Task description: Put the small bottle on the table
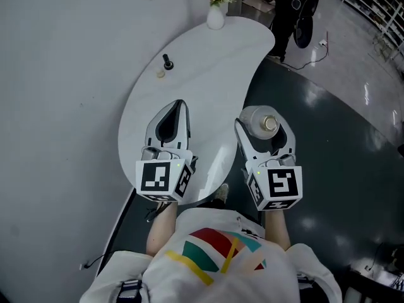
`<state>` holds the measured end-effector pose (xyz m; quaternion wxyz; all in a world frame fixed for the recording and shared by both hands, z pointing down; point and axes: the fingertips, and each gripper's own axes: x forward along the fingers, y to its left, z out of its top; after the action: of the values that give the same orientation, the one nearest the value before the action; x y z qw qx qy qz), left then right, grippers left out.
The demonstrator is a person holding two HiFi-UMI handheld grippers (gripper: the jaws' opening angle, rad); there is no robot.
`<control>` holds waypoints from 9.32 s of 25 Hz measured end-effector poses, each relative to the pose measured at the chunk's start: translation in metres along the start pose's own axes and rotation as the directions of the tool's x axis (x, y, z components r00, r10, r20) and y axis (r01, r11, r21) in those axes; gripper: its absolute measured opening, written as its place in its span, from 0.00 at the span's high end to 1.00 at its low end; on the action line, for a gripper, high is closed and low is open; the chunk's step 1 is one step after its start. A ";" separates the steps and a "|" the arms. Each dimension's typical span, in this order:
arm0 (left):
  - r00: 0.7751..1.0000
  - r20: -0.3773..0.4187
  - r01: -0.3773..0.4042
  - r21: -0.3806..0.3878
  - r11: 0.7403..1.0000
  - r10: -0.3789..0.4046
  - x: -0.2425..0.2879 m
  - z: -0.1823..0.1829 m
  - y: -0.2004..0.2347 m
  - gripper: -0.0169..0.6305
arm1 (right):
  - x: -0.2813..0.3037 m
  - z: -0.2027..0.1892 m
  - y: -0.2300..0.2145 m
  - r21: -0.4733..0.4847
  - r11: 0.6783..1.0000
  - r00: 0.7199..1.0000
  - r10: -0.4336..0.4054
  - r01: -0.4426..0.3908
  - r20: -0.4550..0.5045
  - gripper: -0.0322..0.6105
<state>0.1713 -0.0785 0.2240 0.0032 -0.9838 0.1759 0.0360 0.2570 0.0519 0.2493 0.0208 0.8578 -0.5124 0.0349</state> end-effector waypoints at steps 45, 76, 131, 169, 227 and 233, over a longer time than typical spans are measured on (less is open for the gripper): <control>0.825 -0.046 -0.553 0.145 0.821 0.564 -0.023 -0.014 0.110 0.95 | 0.166 0.002 0.142 -0.079 0.735 0.739 0.670 -0.674 -0.073 0.42; 0.632 -0.149 -0.748 0.141 0.649 0.760 -0.137 -0.068 0.186 0.95 | 0.224 -0.093 0.307 -0.104 0.534 0.537 0.781 -0.839 -0.319 0.42; 0.569 -0.368 -0.773 0.066 0.631 0.736 -0.175 -0.181 0.245 0.95 | 0.301 -0.293 0.407 -0.061 0.535 0.439 0.618 -0.843 -0.652 0.42; 0.582 -0.336 -0.766 0.076 0.638 0.740 -0.170 -0.161 0.244 0.95 | 0.300 -0.275 0.408 -0.155 0.511 0.488 0.622 -0.845 -0.612 0.42; 0.735 0.006 -0.676 0.072 0.733 0.678 -0.110 0.001 0.143 0.95 | 0.131 0.002 0.217 -0.125 0.682 0.684 0.729 -0.721 0.030 0.93; 0.751 0.019 -0.659 0.071 0.749 0.660 -0.103 0.004 0.135 0.95 | 0.126 0.007 0.215 -0.098 0.683 0.683 0.729 -0.723 0.042 0.93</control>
<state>0.0284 -0.1696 0.2287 0.0256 -0.8578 0.5127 0.0249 0.1277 -0.1607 0.2521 0.0168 0.5839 -0.8116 -0.0118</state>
